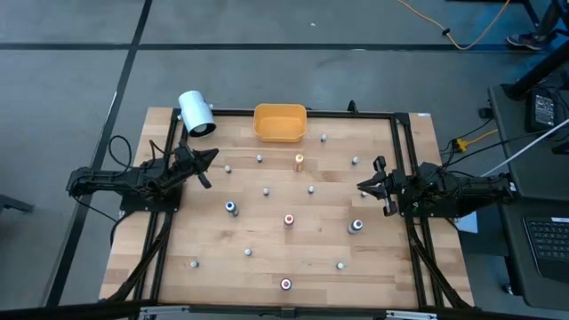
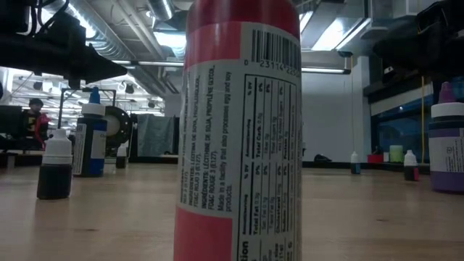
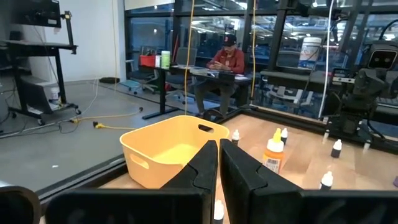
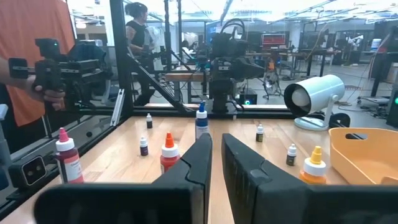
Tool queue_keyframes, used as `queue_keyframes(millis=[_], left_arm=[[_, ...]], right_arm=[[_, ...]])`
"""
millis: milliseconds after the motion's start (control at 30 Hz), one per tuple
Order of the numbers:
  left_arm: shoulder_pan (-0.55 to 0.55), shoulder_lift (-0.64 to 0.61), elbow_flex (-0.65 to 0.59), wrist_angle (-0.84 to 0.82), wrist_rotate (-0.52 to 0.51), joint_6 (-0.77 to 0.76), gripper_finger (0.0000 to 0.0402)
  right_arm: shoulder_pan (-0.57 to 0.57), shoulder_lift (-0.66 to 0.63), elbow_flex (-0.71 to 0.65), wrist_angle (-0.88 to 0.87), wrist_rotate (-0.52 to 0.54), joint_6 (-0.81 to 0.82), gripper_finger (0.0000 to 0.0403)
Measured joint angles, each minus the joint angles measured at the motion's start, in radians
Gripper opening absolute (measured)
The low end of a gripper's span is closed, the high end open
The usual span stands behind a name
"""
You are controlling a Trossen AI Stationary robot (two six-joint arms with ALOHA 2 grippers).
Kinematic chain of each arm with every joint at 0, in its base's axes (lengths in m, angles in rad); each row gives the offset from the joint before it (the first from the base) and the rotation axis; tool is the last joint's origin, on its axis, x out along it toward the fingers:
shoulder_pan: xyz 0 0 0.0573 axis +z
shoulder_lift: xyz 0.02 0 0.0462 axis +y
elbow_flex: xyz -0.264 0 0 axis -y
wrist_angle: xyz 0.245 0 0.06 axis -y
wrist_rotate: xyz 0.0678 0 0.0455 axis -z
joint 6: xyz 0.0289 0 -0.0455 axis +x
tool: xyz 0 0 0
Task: Pick & Place food coloring
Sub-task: Put the bottom green food coloring bottle into the yellow bin
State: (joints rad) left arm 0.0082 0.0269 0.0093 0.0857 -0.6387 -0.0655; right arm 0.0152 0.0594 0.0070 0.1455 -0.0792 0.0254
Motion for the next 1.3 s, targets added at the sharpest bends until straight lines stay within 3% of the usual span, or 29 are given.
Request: queue_keyframes(millis=[233,367,533,800,1000,1300], left_arm=[[0.0,0.0,0.024,-0.001,-0.007,-0.093,0.0015],[0.0,0.001,0.089,-0.009,-0.019,-0.057,0.0015],[0.0,0.046,0.257,-0.089,-0.088,-0.054,0.0015],[0.0,0.255,0.597,-0.345,-0.136,-0.096,0.0015],[0.0,0.448,0.82,-0.597,-0.05,-0.207,0.0015],[0.011,0.677,1.08,-0.956,0.018,-0.308,0.0027]], right_arm=[[0.0,0.012,0.051,-0.076,0.026,0.019,0.0042],[0.0,0.061,0.179,-0.247,0.072,0.015,0.0042],[0.0,0.178,0.39,-0.427,0.155,0.023,0.0042],[0.0,0.422,0.702,-0.604,0.269,0.026,0.0042],[-0.039,0.585,0.86,-0.67,0.261,0.05,0.0045],[-0.101,0.712,0.97,-0.69,0.185,0.049,0.0126]])
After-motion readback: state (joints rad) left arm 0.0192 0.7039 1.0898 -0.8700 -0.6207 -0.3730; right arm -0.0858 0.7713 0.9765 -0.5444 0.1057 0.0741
